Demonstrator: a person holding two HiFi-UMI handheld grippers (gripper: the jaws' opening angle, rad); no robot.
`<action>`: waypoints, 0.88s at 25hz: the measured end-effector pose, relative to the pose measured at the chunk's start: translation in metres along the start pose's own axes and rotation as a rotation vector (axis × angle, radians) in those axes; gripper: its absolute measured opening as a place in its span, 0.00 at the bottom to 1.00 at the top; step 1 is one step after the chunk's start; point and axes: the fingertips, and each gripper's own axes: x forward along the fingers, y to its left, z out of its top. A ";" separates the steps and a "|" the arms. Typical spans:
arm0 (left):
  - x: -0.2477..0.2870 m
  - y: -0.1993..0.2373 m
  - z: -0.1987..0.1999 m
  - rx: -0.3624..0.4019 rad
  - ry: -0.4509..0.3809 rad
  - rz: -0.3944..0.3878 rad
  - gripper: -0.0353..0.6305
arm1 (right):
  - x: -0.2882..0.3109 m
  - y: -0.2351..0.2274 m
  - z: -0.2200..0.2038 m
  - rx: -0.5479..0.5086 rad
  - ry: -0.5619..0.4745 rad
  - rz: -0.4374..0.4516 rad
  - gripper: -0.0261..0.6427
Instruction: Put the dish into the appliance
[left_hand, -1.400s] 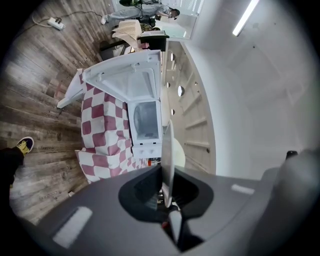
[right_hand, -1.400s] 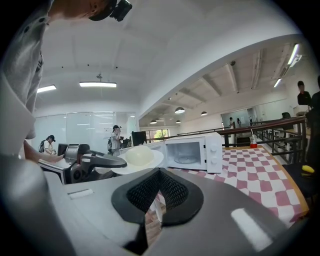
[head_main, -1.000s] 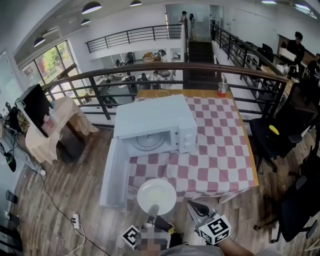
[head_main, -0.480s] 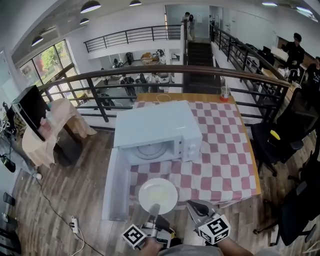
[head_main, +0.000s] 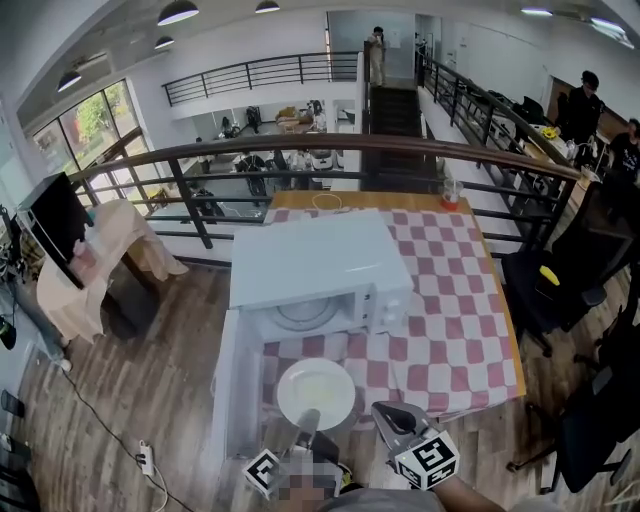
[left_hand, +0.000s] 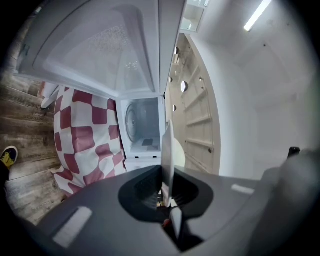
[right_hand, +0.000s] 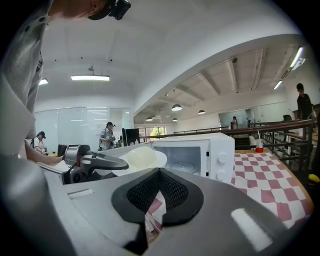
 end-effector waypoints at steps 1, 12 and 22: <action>0.002 0.001 0.003 0.000 0.001 -0.001 0.09 | 0.004 0.000 0.000 -0.001 0.001 -0.001 0.04; 0.017 0.010 0.030 0.001 0.037 -0.004 0.09 | 0.037 0.007 0.005 -0.011 -0.007 -0.012 0.04; 0.025 0.008 0.034 0.004 0.064 -0.024 0.09 | 0.039 0.004 0.009 -0.022 -0.013 -0.043 0.04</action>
